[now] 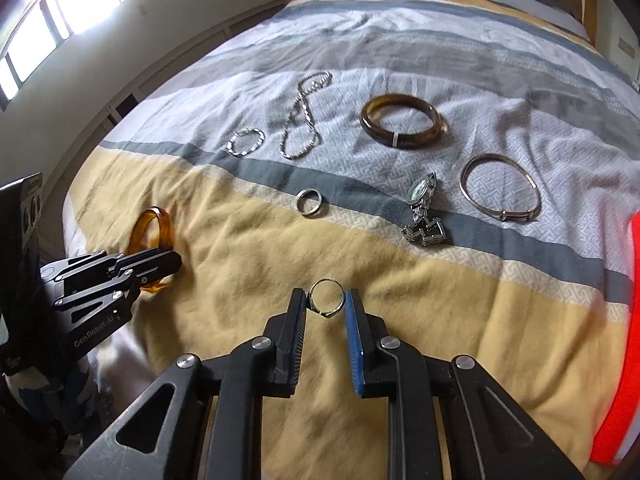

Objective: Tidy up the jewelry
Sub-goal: 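Grasp the amber bangle with the left gripper while the right grasps a silver ring, then carry the bangle and ring into the red box and release both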

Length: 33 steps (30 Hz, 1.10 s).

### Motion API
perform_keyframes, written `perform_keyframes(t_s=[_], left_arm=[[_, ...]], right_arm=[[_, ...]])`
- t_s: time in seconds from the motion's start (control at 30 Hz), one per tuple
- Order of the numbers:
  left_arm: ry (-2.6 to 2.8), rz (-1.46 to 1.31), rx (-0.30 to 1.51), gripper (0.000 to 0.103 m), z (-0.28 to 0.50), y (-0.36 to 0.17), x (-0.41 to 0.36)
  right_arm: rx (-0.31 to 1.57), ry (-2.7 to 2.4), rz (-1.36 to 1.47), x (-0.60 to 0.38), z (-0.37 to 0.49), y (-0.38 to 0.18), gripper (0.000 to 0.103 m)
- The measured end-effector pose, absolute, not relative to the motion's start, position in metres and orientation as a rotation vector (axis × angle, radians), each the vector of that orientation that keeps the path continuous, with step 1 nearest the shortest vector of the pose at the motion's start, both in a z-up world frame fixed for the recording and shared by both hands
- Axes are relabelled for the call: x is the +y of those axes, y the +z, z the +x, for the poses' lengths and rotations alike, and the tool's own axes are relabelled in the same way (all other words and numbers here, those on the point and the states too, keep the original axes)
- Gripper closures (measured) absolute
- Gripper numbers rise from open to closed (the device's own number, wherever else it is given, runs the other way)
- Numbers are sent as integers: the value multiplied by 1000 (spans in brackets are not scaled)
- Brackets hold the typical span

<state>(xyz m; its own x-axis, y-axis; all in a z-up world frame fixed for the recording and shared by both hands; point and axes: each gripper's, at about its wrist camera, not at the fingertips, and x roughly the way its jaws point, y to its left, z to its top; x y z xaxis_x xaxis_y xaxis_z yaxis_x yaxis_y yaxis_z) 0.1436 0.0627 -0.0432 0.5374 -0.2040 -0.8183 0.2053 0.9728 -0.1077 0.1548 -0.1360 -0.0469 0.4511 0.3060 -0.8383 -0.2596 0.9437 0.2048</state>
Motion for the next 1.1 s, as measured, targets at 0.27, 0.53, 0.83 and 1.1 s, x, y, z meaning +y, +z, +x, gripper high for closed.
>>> perform_keyframes(t_s=[0.27, 0.53, 0.83, 1.1], left_arm=[[-274, -52, 906, 95, 122, 1, 61], [-339, -48, 838, 95, 90, 47, 32], [-506, 17, 803, 95, 61, 85, -53], [-676, 78, 785, 95, 53, 103, -149]], right_arm=[[962, 321, 61, -153, 118, -1, 83], [867, 262, 73, -186, 74, 44, 83], [795, 138, 125, -259, 28, 74, 83], [771, 11, 136, -334, 1, 82, 83]])
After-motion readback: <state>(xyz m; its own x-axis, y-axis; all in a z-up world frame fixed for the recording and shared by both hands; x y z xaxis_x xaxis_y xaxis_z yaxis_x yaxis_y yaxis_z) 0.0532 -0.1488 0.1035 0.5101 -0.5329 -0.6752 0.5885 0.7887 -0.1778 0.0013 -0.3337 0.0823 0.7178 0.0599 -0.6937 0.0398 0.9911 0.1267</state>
